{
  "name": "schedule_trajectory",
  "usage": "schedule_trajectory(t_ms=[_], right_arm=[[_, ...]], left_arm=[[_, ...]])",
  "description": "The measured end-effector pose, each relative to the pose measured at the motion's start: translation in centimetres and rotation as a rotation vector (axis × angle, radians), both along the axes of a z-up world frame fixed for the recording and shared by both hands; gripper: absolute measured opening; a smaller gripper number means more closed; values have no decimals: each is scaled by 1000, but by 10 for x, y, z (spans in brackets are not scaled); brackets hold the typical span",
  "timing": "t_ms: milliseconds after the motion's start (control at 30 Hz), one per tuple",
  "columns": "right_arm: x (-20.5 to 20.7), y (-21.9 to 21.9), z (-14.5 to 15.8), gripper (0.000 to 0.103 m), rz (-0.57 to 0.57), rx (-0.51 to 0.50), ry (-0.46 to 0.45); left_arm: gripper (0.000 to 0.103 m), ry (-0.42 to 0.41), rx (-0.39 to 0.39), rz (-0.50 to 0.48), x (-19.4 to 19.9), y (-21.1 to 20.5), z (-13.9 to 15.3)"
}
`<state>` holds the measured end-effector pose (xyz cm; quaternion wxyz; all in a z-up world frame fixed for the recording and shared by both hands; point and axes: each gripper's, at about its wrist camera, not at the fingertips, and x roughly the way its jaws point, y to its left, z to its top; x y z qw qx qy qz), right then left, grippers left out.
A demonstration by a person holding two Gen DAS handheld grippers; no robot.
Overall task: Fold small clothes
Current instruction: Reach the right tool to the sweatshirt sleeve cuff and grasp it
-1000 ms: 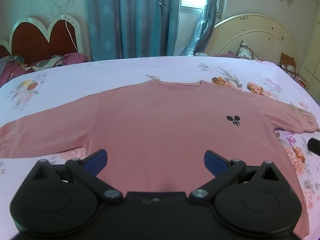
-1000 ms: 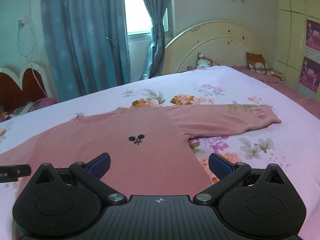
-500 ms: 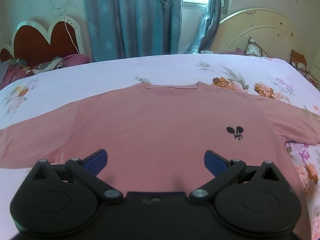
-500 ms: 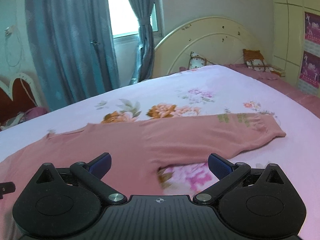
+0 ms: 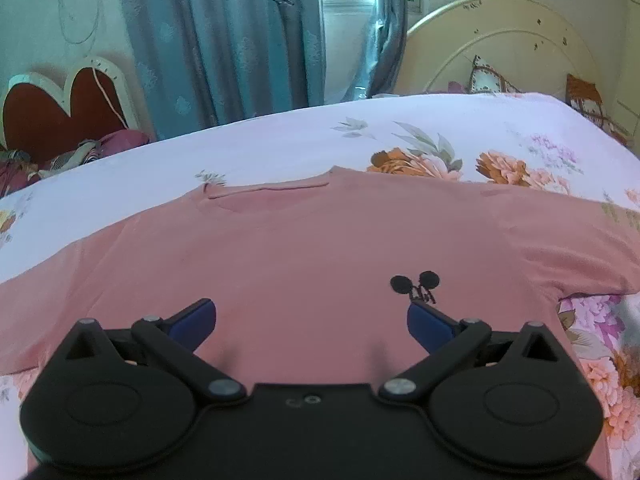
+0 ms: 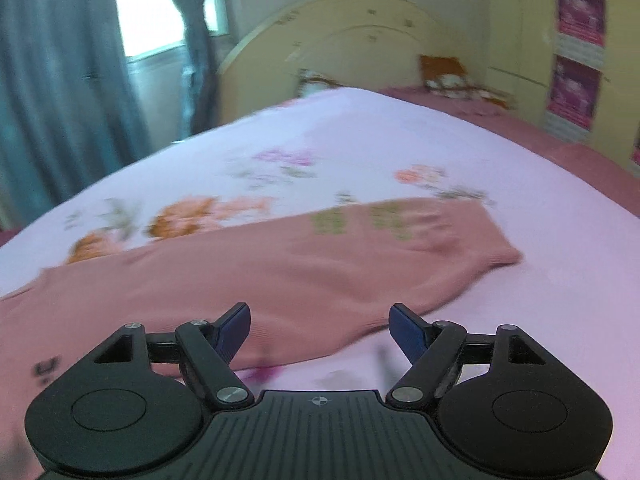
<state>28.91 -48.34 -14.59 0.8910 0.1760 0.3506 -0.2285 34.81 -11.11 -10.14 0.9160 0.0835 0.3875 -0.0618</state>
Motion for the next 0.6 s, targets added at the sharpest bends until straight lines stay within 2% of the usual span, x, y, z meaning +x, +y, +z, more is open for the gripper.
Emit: schedule_trajectory(t_ms=[167, 233, 333, 433, 467, 533, 567, 600], right_arm=[[-1, -49, -22, 76, -106, 12, 43], [-1, -63, -30, 59, -132, 21, 62], [-1, -85, -42, 56, -169, 58, 69], [0, -96, -44, 56, -188, 49, 46], [2, -100, -45, 52, -193, 46, 43], [4, -108, -45, 30, -214, 50, 30], [6, -112, -46, 26, -227, 59, 24], [7, -115, -47, 19, -235, 67, 15]], left_arm=[[98, 22, 5, -16, 9, -13, -8], [97, 40, 2, -11, 12, -14, -12], [97, 54, 10, -1, 16, -15, -16], [97, 61, 18, 9, 19, -13, -19], [97, 64, 11, 10, 20, -12, -20], [97, 83, -1, 17, 23, -8, -23], [97, 93, -1, 23, 24, -7, -24], [97, 96, 0, 28, 25, -5, -25]])
